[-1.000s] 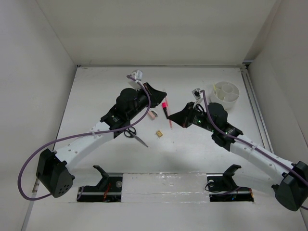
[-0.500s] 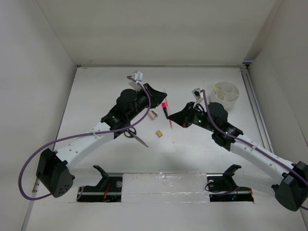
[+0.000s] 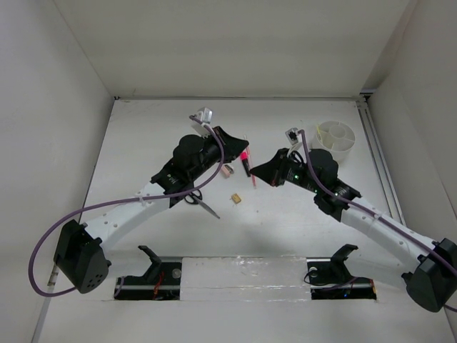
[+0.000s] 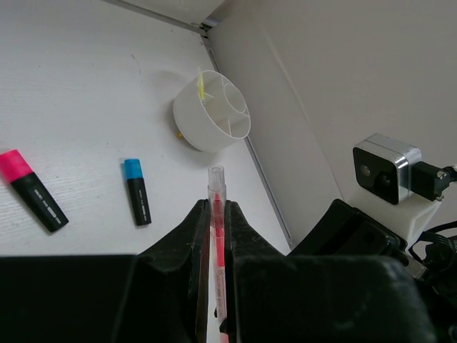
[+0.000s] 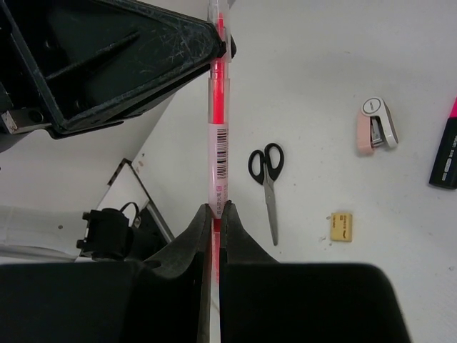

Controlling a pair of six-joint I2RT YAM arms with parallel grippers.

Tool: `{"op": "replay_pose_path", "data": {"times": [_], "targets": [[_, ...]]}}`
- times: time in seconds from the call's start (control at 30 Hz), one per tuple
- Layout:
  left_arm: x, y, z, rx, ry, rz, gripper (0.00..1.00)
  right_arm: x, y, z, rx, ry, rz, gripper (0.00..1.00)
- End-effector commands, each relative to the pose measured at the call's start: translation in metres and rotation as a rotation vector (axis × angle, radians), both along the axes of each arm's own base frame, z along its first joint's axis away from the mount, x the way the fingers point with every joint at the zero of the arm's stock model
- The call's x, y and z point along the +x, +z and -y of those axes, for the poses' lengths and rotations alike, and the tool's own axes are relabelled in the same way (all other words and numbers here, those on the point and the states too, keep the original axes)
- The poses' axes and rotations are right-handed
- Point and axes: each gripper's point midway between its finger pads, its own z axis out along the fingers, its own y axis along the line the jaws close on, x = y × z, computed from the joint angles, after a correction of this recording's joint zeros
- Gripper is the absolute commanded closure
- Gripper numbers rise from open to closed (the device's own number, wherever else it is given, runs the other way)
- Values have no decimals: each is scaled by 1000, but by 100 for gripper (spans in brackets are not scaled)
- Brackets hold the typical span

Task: Sort the stationery into containers
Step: Close the pen cap on the pen.

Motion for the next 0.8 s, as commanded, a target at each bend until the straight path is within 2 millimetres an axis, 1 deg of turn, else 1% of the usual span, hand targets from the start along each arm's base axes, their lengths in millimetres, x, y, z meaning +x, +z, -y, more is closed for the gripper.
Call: {"op": "replay_pose_path", "data": {"times": [0.0,0.1,0.13,0.2,0.23,0.3,0.33,0.37,0.4,0.43,0.47,0.53,0.6,0.63,0.67,0.7,0.73,0.77], "targets": [[-6,3,3,-21,-35,11,100,5,57,-3,84,10,145,100],[-10,3,6,-39,-54,-6,100,8,62,-4,89,11,186,100],[-11,0,9,-46,-68,-26,100,8,65,-5,98,10,198,100],[-14,0,14,-52,-101,-38,100,15,66,-7,100,-2,221,100],[-16,1,16,-62,-112,-48,100,16,68,-7,100,-2,238,100],[-17,4,18,-58,-124,-55,100,24,68,-7,82,-12,253,100],[-16,8,21,-57,-134,-59,100,24,68,-7,82,-12,253,100],[-18,5,21,-31,-146,-65,100,26,70,-8,74,5,268,100],[-16,8,22,-6,-149,-45,100,30,66,-7,40,18,263,100],[-16,6,21,13,-151,-43,100,29,64,-7,35,18,255,100],[-16,2,20,34,-153,-43,100,33,68,-3,31,11,275,100],[-16,-6,19,76,-156,-58,100,38,69,4,24,-23,286,100],[-16,-7,21,87,-167,-58,100,43,74,12,37,-54,312,100],[-18,-7,22,86,-178,-59,100,43,74,12,37,-54,312,100],[-23,-16,23,90,-203,-71,100,44,79,14,48,-55,331,100],[-23,-17,27,77,-216,-71,100,42,79,13,55,-45,325,100],[-23,-17,27,77,-216,-71,100,45,82,16,60,-56,336,100],[-26,-20,28,67,-228,-81,100,47,79,14,61,-56,319,100]]}}
